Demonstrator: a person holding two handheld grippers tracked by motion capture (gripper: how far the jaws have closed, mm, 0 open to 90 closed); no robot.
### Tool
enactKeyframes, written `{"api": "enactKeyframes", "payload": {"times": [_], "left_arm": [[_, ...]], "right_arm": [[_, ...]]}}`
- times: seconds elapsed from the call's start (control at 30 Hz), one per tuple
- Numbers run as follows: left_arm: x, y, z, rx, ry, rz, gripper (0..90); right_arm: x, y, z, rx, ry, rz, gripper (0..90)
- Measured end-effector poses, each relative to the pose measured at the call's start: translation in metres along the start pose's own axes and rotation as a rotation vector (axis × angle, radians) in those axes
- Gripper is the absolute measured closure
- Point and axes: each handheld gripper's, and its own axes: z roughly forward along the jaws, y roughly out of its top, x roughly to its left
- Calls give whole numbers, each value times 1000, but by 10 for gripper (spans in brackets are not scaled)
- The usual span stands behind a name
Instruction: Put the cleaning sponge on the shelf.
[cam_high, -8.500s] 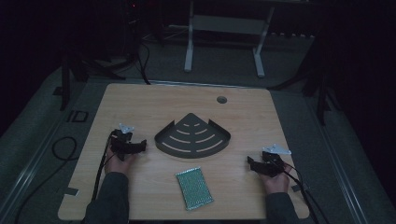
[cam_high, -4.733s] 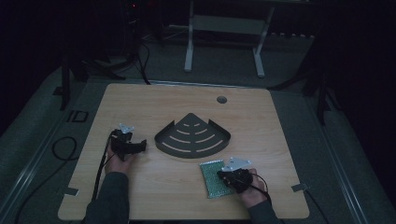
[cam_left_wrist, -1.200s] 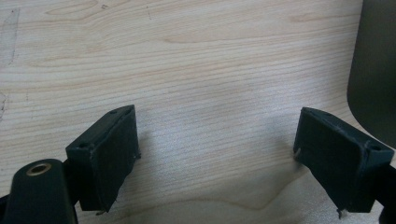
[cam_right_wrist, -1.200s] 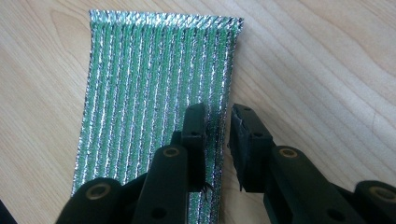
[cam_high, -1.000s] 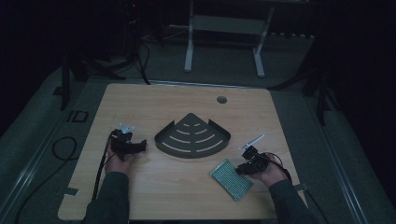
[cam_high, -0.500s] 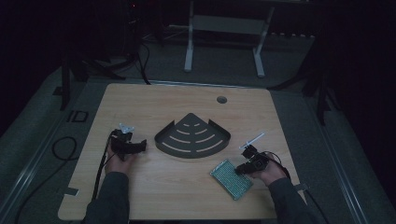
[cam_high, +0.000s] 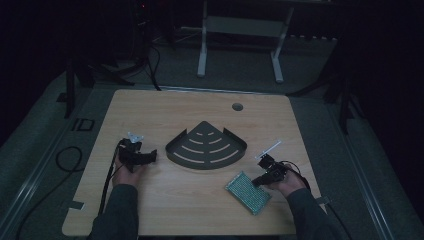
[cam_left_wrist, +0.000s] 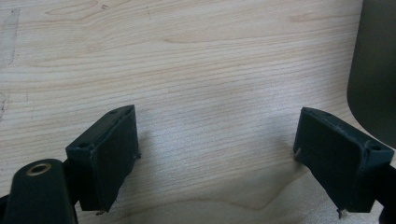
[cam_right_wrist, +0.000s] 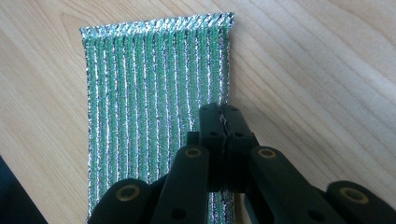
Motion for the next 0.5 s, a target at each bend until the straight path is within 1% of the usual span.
{"api": "enactKeyframes", "payload": {"times": [0.1, 0.2, 0.27, 0.5], "left_arm": [[0, 0, 0, 0, 0, 0, 142], [0, 0, 0, 0, 0, 0, 142], [0, 0, 0, 0, 0, -1, 142], [0, 0, 0, 0, 0, 0, 142]], "right_arm": [[3, 2, -2, 11, -14, -11, 893], [4, 3, -7, 2, -25, -16, 894], [5, 4, -11, -7, -18, -16, 894], [5, 9, -25, -31, -39, -19, 895]]}}
